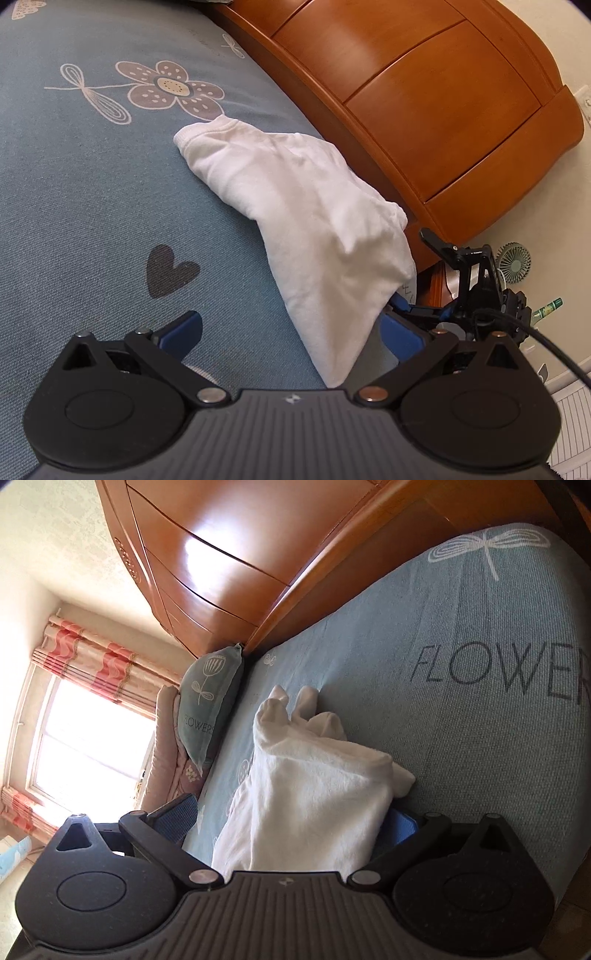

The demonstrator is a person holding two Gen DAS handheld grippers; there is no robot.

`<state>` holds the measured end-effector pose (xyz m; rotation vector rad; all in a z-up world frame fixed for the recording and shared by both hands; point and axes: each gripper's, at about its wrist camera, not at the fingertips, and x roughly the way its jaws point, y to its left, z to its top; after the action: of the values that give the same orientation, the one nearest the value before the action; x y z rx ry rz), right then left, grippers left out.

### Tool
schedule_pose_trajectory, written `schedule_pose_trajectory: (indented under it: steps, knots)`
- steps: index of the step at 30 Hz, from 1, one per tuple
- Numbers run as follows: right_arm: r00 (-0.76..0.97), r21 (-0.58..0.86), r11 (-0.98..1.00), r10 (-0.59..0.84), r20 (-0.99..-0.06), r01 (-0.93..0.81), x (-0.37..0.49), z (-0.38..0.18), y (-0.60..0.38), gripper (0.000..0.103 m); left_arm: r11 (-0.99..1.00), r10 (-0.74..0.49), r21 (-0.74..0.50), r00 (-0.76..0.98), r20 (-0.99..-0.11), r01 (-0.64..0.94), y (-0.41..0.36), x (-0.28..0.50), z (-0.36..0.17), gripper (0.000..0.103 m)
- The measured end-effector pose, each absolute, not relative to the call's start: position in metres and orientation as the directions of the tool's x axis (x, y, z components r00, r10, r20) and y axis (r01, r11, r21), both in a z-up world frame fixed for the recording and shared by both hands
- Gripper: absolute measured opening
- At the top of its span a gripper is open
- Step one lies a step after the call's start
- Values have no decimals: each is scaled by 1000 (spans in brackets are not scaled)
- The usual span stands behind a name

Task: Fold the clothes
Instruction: 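Lower the bundle onto the sheet and open both grippers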

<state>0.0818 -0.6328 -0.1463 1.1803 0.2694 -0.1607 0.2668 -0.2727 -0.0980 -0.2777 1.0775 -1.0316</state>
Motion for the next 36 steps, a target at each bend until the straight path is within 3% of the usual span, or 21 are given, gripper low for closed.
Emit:
schedule_pose_trajectory:
  steps: [6,9,14,21,32,36]
  knots:
    - [968,876,439,48,-246,201,75,-147,-617,103,542,-799,-657,78,-596,524,-266,267,-104,102]
    - [957,885,383,5,-289,265,85,-142,-631,103,530,-805,-656,77,-588,538,-263,263,-101,102]
    - [913,773,491,-152,-379,402,74,-112,-623,103,529,-798,-620,91,-596,579,-259,261,-93,102]
    - [911,745,534,-149,-383,401,68,-102,-633,103,496,-823,-684,39,-566,535,-284,266,-113,102]
    - [919,740,567,-81,-386,361,35,-110,-598,103,342,-928,-821,26,-372,457,-321,252,-135,102]
    - [917,734,582,-57,-394,351,29,-108,-589,103,260,-960,-899,-4,-280,352,-330,248,-138,102]
